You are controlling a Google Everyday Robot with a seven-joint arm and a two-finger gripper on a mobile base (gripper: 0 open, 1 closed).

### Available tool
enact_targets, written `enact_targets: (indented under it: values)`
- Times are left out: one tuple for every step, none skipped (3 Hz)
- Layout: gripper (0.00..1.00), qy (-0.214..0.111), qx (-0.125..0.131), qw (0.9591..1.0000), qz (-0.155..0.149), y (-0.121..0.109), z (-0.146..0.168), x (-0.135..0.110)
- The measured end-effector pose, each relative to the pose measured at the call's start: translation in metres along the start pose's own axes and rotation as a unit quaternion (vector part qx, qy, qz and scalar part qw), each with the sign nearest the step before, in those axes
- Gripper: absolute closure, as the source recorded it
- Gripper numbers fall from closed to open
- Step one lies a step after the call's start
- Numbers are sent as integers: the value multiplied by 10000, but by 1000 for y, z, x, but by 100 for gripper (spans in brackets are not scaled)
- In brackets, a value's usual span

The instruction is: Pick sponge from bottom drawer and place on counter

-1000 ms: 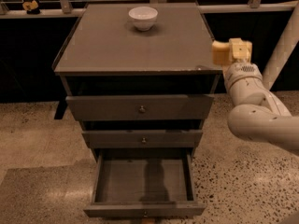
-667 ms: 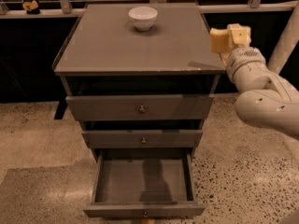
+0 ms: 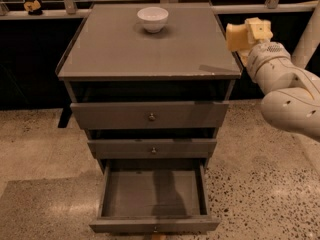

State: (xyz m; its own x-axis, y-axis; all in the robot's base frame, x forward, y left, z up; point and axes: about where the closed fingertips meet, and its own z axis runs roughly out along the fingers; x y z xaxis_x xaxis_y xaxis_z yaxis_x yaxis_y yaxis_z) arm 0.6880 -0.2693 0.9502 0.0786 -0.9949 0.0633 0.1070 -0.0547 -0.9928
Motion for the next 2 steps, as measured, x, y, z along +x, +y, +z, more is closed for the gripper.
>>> enact_targets:
  values:
    - [99, -62, -236, 9997, -78, -1, 3, 7]
    - [100, -241, -435, 9985, -234, -49, 40, 40]
